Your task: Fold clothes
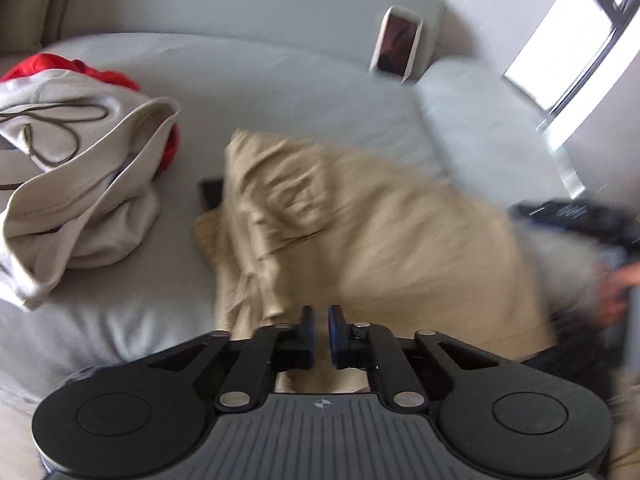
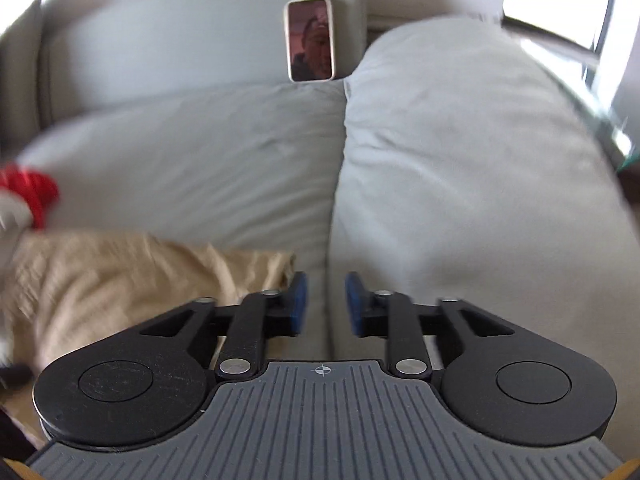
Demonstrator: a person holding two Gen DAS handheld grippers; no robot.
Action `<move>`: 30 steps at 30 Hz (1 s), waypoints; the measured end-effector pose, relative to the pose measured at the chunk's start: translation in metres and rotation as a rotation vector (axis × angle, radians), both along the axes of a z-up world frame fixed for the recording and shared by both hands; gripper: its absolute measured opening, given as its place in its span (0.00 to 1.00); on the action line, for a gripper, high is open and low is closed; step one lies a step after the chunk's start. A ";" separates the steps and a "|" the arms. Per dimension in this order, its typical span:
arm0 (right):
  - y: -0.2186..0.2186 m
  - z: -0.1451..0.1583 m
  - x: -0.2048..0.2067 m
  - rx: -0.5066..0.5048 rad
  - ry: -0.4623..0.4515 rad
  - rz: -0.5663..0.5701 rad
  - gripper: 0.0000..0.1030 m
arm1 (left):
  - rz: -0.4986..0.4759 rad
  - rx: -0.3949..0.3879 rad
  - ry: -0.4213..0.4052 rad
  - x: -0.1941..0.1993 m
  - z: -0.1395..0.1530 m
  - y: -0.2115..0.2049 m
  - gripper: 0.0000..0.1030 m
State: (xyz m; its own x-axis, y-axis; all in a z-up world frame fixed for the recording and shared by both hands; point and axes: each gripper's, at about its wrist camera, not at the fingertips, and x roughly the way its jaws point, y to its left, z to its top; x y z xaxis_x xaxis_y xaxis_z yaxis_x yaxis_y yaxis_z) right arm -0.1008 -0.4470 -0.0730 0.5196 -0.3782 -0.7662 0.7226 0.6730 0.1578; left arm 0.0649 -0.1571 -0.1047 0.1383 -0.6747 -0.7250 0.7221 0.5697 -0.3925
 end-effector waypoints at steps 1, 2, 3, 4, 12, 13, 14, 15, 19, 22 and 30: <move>-0.010 -0.001 -0.005 0.076 -0.069 -0.033 0.56 | 0.022 -0.045 -0.012 0.007 0.013 0.001 0.14; -0.020 -0.004 -0.009 0.158 -0.133 -0.075 0.57 | 0.053 -0.071 -0.046 0.014 0.026 0.001 0.20; -0.030 -0.008 -0.012 0.234 -0.178 -0.123 0.57 | 0.097 -0.075 -0.080 0.022 0.036 -0.003 0.45; -0.038 -0.014 -0.013 0.304 -0.207 -0.169 0.57 | 0.155 -0.056 -0.112 0.032 0.042 -0.008 0.67; -0.062 -0.050 0.015 0.488 -0.216 -0.241 0.57 | 0.314 0.197 0.027 0.104 -0.008 -0.069 0.61; -0.061 -0.054 0.021 0.497 -0.208 -0.235 0.56 | 0.320 0.207 0.044 0.107 -0.017 -0.074 0.54; -0.061 -0.056 0.026 0.504 -0.205 -0.228 0.55 | 0.326 0.203 0.056 0.107 -0.023 -0.075 0.49; -0.061 -0.057 0.030 0.507 -0.202 -0.223 0.52 | 0.333 0.186 0.062 0.106 -0.025 -0.075 0.30; -0.053 -0.057 0.039 0.459 -0.178 -0.185 0.11 | 0.296 0.187 -0.018 0.095 -0.026 -0.075 0.07; -0.043 -0.051 0.038 0.372 -0.171 -0.150 0.05 | 0.292 0.175 -0.077 0.087 -0.022 -0.066 0.04; -0.044 -0.044 0.030 0.295 -0.109 -0.190 0.30 | 0.407 0.278 -0.203 0.087 -0.017 -0.043 0.02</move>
State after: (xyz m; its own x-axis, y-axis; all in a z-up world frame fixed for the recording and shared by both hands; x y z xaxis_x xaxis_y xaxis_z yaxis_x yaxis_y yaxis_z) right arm -0.0707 -0.4913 -0.1166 0.5457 -0.2470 -0.8007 0.7986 0.4427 0.4077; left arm 0.1518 -0.1998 -0.1214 0.5051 -0.3233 -0.8002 0.4664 0.8824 -0.0622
